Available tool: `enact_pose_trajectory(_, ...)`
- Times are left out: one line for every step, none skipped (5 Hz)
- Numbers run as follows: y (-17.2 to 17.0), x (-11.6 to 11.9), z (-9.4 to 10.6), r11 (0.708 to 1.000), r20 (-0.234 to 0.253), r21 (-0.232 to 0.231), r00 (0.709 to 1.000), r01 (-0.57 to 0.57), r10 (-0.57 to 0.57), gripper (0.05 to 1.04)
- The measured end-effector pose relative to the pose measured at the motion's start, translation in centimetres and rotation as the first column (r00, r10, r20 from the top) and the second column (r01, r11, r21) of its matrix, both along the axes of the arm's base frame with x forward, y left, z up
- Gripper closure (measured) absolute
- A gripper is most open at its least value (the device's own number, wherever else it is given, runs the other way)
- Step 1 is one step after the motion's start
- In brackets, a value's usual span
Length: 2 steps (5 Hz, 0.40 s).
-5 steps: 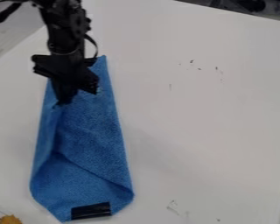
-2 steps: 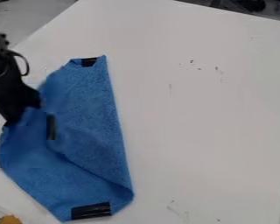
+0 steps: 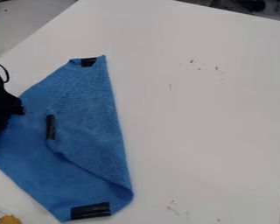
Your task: Unfold the cloth from the right to the left
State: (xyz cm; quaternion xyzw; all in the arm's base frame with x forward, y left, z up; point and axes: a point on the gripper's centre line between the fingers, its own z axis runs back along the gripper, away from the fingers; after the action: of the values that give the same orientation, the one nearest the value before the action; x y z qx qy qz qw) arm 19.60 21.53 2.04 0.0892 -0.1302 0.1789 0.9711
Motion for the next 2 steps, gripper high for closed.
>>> enact_pose_trajectory(1.9, -0.6, 0.3, 1.0, -0.008, 0.013, 1.0, 0.018, -0.018, 0.548)
enact_pose_trajectory(3.7, -1.1, 1.3, 0.998, -0.025, 0.051, 0.999, 0.027, -0.025, 0.244)
